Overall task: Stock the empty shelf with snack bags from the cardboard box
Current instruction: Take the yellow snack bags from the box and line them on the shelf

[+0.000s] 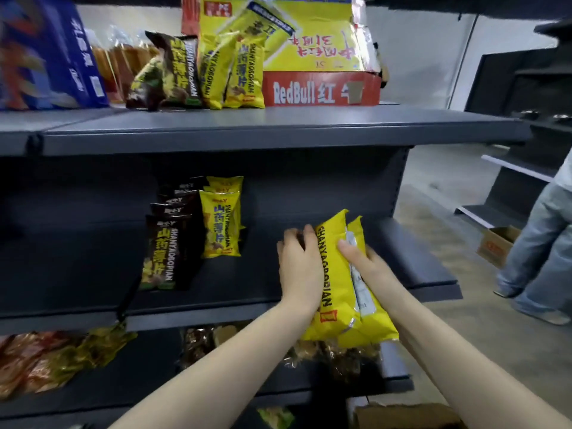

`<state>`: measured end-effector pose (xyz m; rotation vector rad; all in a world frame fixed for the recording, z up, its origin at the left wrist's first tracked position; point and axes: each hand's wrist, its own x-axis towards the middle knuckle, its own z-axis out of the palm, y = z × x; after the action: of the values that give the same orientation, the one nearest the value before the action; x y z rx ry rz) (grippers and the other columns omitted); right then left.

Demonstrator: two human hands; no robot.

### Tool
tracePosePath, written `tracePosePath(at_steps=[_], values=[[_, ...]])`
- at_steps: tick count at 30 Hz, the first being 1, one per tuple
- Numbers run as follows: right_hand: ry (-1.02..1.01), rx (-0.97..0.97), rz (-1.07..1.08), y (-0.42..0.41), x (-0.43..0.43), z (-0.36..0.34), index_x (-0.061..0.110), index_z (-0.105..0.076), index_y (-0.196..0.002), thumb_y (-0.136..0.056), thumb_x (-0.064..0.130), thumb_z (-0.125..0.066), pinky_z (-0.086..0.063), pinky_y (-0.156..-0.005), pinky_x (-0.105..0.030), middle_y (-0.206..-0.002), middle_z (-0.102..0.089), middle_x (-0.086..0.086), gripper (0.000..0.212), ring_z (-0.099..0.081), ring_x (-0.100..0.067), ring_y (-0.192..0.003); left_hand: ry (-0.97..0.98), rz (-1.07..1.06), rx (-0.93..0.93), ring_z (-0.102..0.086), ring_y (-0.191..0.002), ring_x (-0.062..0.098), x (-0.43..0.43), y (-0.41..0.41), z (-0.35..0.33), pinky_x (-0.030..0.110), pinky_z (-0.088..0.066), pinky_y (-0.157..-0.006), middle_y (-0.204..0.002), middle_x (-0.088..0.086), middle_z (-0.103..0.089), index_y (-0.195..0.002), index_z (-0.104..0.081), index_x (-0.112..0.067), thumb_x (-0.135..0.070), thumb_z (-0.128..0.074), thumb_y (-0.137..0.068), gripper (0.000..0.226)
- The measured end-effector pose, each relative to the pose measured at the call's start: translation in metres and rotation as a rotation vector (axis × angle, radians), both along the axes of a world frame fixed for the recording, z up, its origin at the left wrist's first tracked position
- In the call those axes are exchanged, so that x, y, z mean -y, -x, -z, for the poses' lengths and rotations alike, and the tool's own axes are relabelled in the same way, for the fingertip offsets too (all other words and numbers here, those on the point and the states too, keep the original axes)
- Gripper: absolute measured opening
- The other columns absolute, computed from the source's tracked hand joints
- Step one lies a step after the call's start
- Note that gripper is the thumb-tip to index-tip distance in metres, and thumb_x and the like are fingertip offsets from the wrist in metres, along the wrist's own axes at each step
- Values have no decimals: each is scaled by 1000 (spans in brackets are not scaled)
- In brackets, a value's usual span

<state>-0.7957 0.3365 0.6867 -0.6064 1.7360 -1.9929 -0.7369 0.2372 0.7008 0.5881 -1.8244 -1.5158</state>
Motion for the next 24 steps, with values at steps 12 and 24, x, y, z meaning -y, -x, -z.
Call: tracePosePath(at_steps=[12,24], values=[[77,-80,101,-21,79,-17,26,-57,-113,-94,40,-53,-55,-77,-30,-105,-70,-3,24,-70,-15,-91,-134,388,-68,-60,-113,7,75,-20,-3,35,-46,-103,-125,-10,-61,-133,-45,-35,-44,-60,-87,49],[-51,-175,-62,-18,153,-26,39,-46,-134,-100,40,-38,-41,-104,-32,-132,-55,8,34,-54,-11,-120,-323,290,-114,-65,-105,11,135,-23,2,34,-50,-94,-114,-7,-68,-113,-55,-41,-41,-57,-90,23]])
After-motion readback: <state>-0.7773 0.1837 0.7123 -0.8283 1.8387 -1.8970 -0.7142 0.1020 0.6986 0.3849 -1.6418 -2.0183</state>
